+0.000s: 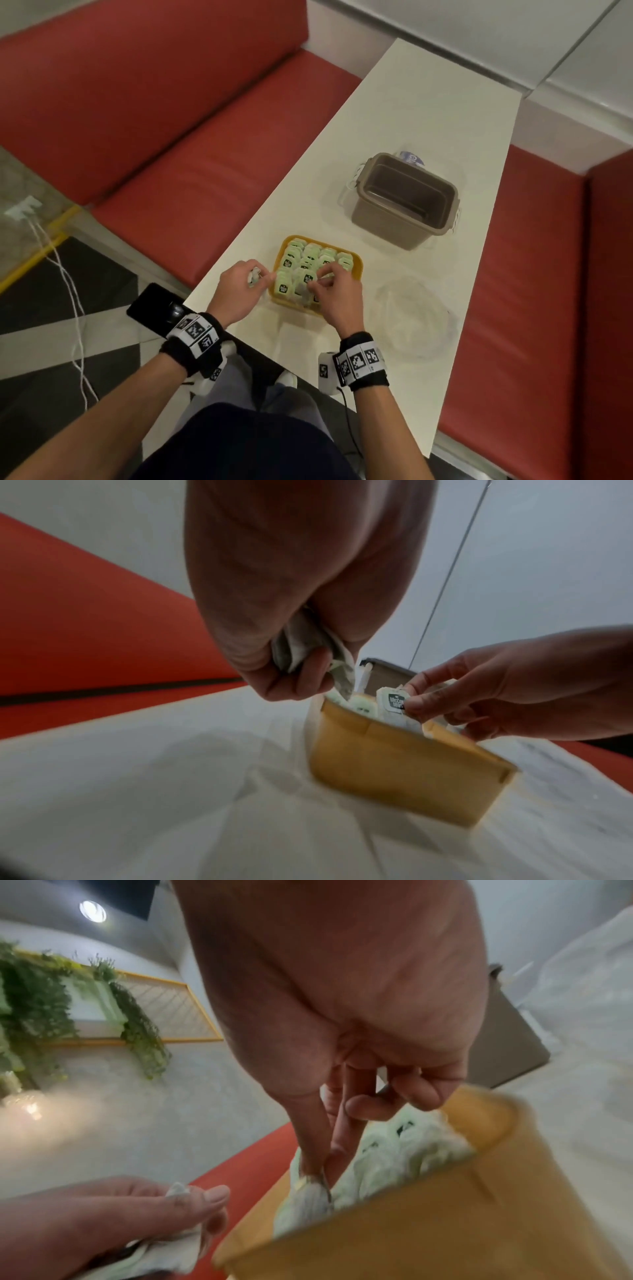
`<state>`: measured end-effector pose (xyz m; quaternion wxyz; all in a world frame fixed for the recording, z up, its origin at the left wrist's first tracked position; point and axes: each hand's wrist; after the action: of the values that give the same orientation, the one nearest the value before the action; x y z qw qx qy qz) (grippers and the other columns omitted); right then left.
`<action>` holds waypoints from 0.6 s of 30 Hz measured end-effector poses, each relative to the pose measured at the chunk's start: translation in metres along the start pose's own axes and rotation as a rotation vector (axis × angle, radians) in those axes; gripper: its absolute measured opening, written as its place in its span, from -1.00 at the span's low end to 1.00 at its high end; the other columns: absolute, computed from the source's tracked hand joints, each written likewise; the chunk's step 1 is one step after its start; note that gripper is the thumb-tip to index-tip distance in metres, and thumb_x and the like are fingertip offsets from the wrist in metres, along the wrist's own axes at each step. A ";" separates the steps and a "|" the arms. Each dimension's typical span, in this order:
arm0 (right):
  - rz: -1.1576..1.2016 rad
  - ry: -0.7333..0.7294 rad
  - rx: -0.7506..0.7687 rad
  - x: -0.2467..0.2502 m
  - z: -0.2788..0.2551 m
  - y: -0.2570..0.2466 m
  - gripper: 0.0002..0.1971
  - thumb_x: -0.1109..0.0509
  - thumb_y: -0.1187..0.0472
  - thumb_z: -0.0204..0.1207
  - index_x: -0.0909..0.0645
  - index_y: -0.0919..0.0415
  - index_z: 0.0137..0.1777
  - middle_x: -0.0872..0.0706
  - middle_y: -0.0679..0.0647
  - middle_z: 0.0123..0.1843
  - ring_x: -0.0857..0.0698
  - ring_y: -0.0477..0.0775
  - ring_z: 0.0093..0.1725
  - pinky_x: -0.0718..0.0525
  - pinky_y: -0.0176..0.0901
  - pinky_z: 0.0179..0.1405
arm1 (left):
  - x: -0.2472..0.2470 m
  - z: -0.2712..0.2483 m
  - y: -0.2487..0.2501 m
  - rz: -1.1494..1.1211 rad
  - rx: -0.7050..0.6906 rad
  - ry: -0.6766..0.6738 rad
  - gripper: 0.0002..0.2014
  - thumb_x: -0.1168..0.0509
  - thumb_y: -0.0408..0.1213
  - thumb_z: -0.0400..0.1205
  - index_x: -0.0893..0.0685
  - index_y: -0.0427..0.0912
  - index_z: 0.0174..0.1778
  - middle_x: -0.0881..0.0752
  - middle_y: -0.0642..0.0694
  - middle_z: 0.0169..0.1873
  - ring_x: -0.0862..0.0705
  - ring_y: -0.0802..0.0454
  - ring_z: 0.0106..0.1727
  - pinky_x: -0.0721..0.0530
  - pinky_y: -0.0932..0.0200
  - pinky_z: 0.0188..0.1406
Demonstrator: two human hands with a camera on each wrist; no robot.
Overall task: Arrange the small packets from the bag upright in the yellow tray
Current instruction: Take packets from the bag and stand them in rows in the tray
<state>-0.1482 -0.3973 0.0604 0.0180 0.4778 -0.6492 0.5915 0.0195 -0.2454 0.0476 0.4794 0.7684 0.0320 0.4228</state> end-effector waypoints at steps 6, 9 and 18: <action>-0.270 -0.026 -0.054 -0.036 -0.006 0.004 -0.76 -0.58 0.02 0.64 -0.52 -0.10 0.05 -0.79 -0.11 -0.06 -0.80 0.13 0.09 -0.67 0.15 0.27 | -0.008 -0.006 -0.019 0.011 0.142 -0.045 -0.77 -0.47 0.07 0.74 -0.76 -0.02 -0.04 -0.80 0.02 -0.11 -0.74 0.01 -0.03 -0.54 0.08 -0.10; -0.333 0.018 -0.058 -0.035 -0.009 -0.001 -0.78 -0.53 -0.01 0.69 -0.51 -0.06 0.10 -0.78 -0.09 -0.01 -0.76 0.16 0.10 -0.56 0.12 0.23 | -0.008 -0.007 -0.019 -0.031 0.188 -0.063 -0.76 -0.46 0.08 0.75 -0.77 -0.01 -0.06 -0.83 0.04 -0.18 -0.77 0.02 -0.08 -0.58 0.14 -0.20; -0.580 0.070 0.050 -0.026 -0.012 -0.009 -0.86 -0.35 -0.01 0.76 -0.68 0.00 0.13 -0.85 0.03 -0.03 -0.80 0.23 0.08 -0.57 0.14 0.27 | -0.002 -0.012 -0.007 -0.165 0.264 -0.057 -0.78 -0.45 0.07 0.75 -0.77 0.02 -0.07 -0.82 0.03 -0.16 -0.79 -0.06 -0.05 -0.84 -0.17 -0.04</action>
<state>-0.1350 -0.3707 0.0555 0.1971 0.6229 -0.4698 0.5936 0.0126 -0.2334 0.0433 0.4081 0.8313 0.1367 0.3518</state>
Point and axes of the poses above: each hand's wrist, its own z-axis towards the middle knuckle, its own x-axis out of the back of the hand, y = z × x
